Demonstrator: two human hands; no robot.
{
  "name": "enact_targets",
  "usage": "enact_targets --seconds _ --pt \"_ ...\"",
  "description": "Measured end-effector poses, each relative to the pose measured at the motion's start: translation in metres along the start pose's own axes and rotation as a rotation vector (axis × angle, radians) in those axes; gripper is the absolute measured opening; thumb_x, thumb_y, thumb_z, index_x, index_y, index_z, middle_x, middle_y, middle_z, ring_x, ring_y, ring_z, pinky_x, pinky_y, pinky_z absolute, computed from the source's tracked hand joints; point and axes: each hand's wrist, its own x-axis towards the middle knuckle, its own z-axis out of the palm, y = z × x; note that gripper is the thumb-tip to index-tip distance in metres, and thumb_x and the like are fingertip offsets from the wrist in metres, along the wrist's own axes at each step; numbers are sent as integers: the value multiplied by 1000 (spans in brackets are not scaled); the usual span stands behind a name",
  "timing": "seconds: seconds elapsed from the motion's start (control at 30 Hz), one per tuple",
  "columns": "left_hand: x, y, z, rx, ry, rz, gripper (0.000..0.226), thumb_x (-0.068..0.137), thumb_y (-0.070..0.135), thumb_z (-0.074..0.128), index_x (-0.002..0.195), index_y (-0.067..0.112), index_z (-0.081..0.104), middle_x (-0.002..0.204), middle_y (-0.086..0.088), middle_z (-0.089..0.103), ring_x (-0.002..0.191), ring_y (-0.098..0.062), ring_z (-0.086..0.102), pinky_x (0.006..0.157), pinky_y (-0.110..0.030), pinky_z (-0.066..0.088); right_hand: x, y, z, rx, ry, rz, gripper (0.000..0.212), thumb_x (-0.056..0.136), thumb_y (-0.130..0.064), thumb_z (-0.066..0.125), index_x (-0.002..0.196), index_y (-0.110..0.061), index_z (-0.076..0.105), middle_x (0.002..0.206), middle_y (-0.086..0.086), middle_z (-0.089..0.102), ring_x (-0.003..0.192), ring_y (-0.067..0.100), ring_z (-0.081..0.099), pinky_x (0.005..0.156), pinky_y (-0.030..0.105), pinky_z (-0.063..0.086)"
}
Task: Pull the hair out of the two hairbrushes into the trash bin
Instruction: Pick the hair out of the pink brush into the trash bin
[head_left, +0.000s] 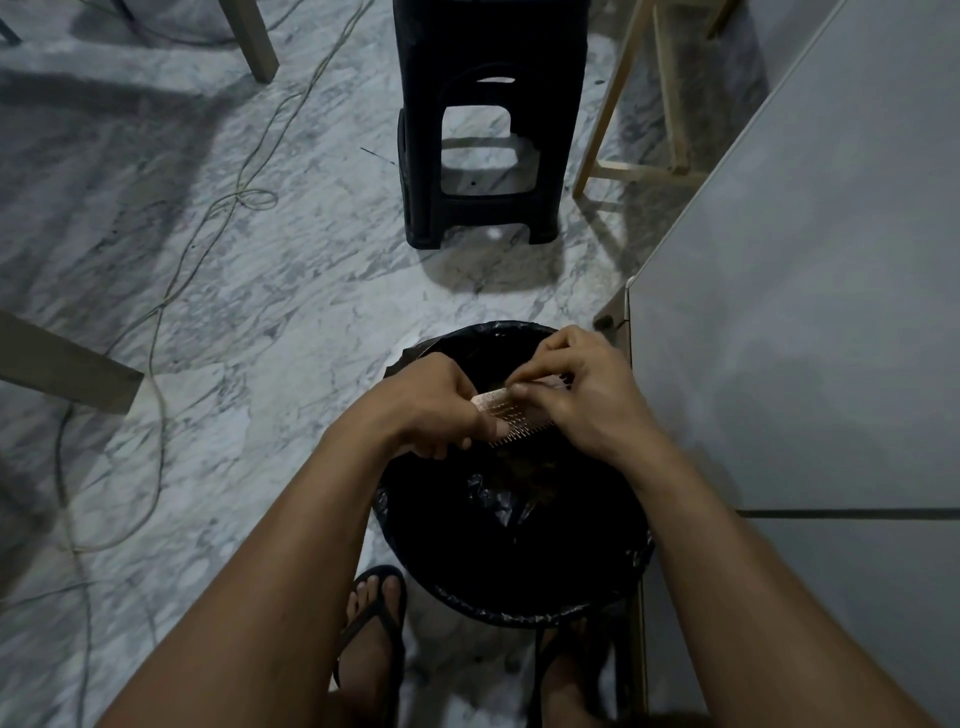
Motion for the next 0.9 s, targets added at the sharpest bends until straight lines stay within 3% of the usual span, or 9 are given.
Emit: enact_targets --seconds 0.1,0.17,0.27,0.33,0.43,0.53,0.67,0.8,0.9 --pt "1 -4 0 -9 -16 -19 28 81 32 77 71 7 72 57 -3 65 48 -20 55 49 -27 44 3 2 -7 184 151 63 7 76 -14 76 78 -21 77 73 -16 62 72 -2 59 71 10 41" --pt "2 -4 -2 -40 -8 -32 32 82 33 77 74 3 73 59 -4 66 48 -20 55 49 -27 44 4 6 -12 248 224 118 12 78 -12 73 76 -24 74 73 -16 64 67 -6 60 69 7 43" --pt "2 -3 -4 -68 3 -43 34 82 33 76 73 0 72 58 -5 64 48 -21 53 49 -27 43 6 10 -15 276 296 187 16 82 -14 70 72 -27 69 71 -11 66 67 3 61 69 18 45" --pt "0 -2 -4 -65 11 -56 35 81 36 76 71 2 73 56 -4 64 47 -20 53 49 -26 43 6 9 -15 309 233 203 15 83 -13 68 75 -26 69 70 -8 66 64 6 60 66 23 46" --pt "-2 1 -3 -69 35 -71 37 81 40 73 76 4 76 58 -3 66 47 -19 54 48 -25 43 1 1 -12 353 -20 133 27 80 -10 72 102 -25 69 91 1 67 71 12 62 68 25 51" --pt "-1 2 -3 -68 37 -78 32 83 34 70 80 2 76 59 -5 65 47 -19 54 47 -24 43 -3 -2 -5 177 -154 54 42 76 -12 77 114 -30 69 101 -3 58 80 3 57 74 8 44" --pt "-2 1 -3 -79 9 -77 31 82 31 72 76 0 75 56 -5 64 45 -19 53 46 -24 42 -3 -3 1 99 76 -25 14 74 -7 77 84 -16 79 82 -3 69 75 6 64 70 11 46" --pt "-4 1 -4 -97 55 -101 29 82 29 74 67 5 69 54 -6 60 44 -20 48 45 -23 38 3 4 -9 246 286 133 11 76 -9 75 79 -19 78 73 -8 71 70 3 66 75 15 50" --pt "-5 -1 -6 -116 87 -105 31 83 27 73 77 -3 73 58 -9 61 45 -20 48 42 -22 37 8 17 -20 334 433 264 13 76 -16 75 70 -28 75 70 -7 71 65 11 66 78 32 57"
